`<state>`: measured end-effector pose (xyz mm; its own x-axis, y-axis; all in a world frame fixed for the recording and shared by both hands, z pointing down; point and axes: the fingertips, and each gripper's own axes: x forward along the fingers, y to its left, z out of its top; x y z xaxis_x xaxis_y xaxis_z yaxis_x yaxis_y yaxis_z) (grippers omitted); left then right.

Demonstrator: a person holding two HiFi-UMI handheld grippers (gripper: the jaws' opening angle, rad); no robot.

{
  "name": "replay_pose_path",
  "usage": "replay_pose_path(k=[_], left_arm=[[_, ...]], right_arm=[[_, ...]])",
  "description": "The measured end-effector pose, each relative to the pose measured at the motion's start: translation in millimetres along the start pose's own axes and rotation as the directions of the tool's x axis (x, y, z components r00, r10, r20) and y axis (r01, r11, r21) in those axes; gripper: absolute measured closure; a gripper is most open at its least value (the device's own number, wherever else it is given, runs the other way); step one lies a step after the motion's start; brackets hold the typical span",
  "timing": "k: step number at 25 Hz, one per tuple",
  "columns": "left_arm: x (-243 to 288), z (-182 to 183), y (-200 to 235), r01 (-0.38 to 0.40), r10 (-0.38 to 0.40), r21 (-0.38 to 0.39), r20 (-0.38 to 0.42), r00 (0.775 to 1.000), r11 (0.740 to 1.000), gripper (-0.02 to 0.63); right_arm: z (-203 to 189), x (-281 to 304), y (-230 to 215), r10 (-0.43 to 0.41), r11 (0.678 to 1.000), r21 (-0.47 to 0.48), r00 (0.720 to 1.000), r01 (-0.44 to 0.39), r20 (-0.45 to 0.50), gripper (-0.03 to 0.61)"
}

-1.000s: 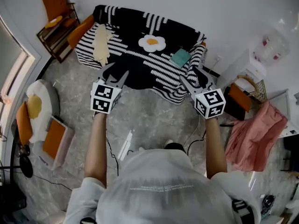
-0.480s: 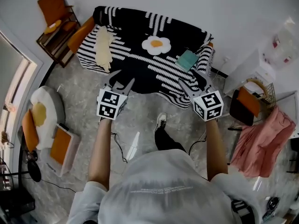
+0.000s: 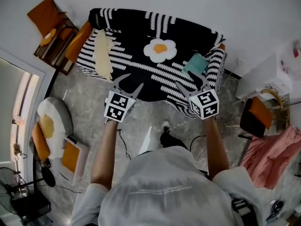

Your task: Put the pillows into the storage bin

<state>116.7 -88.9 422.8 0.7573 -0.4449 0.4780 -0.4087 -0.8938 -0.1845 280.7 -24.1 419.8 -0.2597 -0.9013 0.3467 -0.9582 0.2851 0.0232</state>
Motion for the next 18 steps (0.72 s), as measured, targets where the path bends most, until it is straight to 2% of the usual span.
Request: replay_pose_path(k=[5, 12, 18], left_arm=[[66.0, 12.3, 17.7, 0.043, -0.042, 0.020, -0.055, 0.998, 0.999, 0.400], [147.3, 15.6, 28.5, 0.129, -0.124, 0.044, -0.107, 0.987, 0.991, 0.400], [229.6, -3.5, 38.3, 0.256, -0.241, 0.063, -0.185, 0.953, 0.965, 0.398]], right_arm=[[-14.4, 40.7, -50.1, 0.007, 0.999, 0.042, 0.999, -0.005, -0.036, 0.302], [-28.8, 70.8, -103.4, -0.027, 0.995, 0.095, 0.997, 0.034, -0.071, 0.301], [-45.4, 88.7, -138.6, -0.105, 0.978, 0.169, 0.987, 0.125, -0.121, 0.301]])
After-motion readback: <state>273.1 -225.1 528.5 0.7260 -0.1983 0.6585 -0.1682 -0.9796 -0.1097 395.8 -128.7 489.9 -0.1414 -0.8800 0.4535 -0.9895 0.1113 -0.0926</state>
